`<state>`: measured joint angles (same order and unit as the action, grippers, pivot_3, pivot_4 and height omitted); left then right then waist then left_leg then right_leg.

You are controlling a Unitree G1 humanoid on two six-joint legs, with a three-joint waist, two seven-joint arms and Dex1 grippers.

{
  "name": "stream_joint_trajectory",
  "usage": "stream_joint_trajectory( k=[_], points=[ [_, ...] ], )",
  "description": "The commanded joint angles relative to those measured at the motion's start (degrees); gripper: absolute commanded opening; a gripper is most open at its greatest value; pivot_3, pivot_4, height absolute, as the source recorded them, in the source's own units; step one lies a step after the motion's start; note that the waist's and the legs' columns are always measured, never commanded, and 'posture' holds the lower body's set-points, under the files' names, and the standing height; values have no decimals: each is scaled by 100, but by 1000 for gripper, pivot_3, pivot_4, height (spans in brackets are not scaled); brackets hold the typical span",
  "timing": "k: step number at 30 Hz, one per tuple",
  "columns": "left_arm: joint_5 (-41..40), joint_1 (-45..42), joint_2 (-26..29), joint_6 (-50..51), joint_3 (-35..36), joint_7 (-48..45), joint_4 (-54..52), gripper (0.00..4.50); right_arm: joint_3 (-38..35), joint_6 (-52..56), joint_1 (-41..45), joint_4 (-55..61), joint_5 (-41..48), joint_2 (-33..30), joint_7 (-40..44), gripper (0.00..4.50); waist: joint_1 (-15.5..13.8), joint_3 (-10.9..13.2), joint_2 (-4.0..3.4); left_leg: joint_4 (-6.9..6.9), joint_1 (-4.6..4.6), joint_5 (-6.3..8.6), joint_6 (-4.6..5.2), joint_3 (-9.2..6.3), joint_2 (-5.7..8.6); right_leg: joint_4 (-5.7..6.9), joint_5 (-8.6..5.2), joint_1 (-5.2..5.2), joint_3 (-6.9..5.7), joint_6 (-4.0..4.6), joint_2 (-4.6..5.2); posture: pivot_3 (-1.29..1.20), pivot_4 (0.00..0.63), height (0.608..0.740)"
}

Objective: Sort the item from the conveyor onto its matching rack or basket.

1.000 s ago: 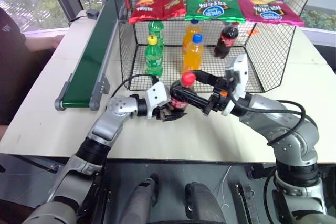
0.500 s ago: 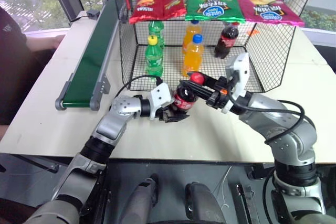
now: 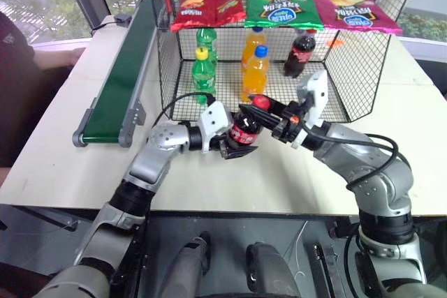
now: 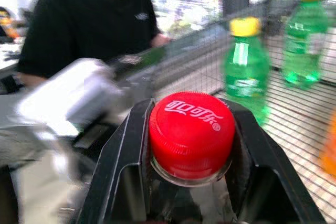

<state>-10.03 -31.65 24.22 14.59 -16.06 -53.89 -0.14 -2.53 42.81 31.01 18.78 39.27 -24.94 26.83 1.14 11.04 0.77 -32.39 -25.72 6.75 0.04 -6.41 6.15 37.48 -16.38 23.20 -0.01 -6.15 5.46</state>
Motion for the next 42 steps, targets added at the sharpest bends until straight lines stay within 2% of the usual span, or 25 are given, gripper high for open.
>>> stream_joint_trajectory(
  k=[1,6,10,16,28,40,42],
  points=[
    [-110,256,216,197,-71,-271,-654,4455,-412,-623,657,-545,-481,-11,-308,1183,-31,1,-2,0,0,0,0,-1,0,1,0,0,0,0,0,0,150,738],
    [-164,583,429,416,55,-248,-1017,4455,-590,-1174,1246,-1618,-975,91,-528,1183,-55,1,-2,-3,-3,-1,-2,-2,3,-3,-1,-1,-1,2,3,0,150,738],
    [-198,571,25,564,412,481,-1106,4455,-644,-1830,1661,-2697,-1514,72,-731,1183,-51,1,-2,-1,-1,-2,-3,-1,2,1,0,0,-1,2,1,0,150,738],
    [104,541,-537,318,631,1537,-931,4455,-684,-2607,1874,-3601,-2037,86,-830,1183,-38,1,-2,2,-1,-3,-4,1,3,7,8,2,-2,-12,0,0,150,738],
    [225,820,-658,281,561,1909,-998,4455,-657,-3486,1978,-4481,-2719,-66,-997,1183,-30,1,-3,0,12,-6,-8,6,3,27,9,1,5,-12,-11,0,150,738],
    [315,824,-721,186,522,1975,-839,4455,-686,-3582,1947,-4701,-2952,-91,-1040,1183,-32,1,-3,0,16,-7,-10,6,3,32,9,0,7,-11,-10,0,150,738],
    [324,836,-723,185,524,1972,-851,4500,-705,-3542,1935,-4683,-2936,-86,-1030,2200,-32,1,-3,0,17,-7,-10,7,3,32,9,0,7,-11,-10,0,150,738]
  ],
)
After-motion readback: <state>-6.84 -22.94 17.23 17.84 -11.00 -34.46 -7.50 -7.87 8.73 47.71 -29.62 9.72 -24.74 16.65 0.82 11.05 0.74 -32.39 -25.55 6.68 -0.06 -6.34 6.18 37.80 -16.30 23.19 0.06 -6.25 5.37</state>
